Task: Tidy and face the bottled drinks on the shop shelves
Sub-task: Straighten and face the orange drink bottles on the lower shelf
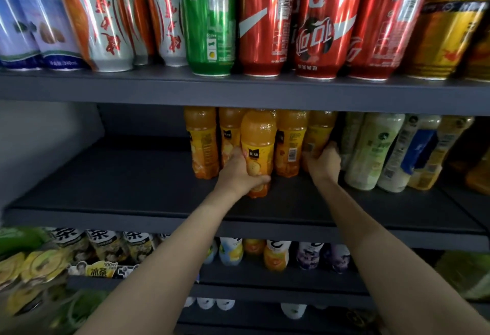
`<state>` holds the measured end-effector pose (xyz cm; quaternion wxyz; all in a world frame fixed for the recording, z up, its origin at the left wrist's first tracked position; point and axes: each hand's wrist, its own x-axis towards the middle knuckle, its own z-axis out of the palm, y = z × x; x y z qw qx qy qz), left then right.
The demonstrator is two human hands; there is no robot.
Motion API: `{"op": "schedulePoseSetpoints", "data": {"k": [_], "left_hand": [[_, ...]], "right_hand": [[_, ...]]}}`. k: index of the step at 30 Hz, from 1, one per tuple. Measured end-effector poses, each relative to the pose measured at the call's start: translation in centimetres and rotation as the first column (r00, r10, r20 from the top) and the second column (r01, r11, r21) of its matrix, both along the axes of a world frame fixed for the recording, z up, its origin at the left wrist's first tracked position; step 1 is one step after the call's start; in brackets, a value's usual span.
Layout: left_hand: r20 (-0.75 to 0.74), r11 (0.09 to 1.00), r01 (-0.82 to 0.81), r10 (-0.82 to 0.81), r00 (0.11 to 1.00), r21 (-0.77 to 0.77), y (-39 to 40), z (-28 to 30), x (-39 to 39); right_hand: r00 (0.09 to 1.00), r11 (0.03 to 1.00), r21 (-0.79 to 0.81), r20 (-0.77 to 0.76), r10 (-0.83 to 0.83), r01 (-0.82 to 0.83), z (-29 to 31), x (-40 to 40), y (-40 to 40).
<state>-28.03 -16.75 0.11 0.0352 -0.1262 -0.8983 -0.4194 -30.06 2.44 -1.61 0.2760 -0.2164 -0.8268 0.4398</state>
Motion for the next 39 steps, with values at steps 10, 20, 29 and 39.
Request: {"op": "schedulePoseSetpoints", "data": {"k": [10,20,29,39], "left_hand": [[-0.158,0.957,-0.152,0.194,0.968,0.247,0.6,-1.7,3.3],[0.102,0.915,0.199,-0.248,0.963,0.351,-0.5,-0.8,8.3],[0.311,0.665,0.158,-0.529,0.789,0.730,-1.5,0.0,10.4],[0.104,0.862,0.319,-0.387,0.916,0.395,-3.7,0.5,10.9]], "right_hand": [[0.998,0.994,0.107,-0.062,0.028,-0.021,-0.5,10.5,-0.9],[0.940,0.887,-0.314,-0.076,0.332,-0.339,2.2,14.1,-1.5],[0.891,0.636,-0.626,-0.276,0.360,-0.451,4.5,16.8,-3.0],[0.929,0.568,-0.740,-0.340,0.147,-0.361,5.6,16.8,-5.2]]}}
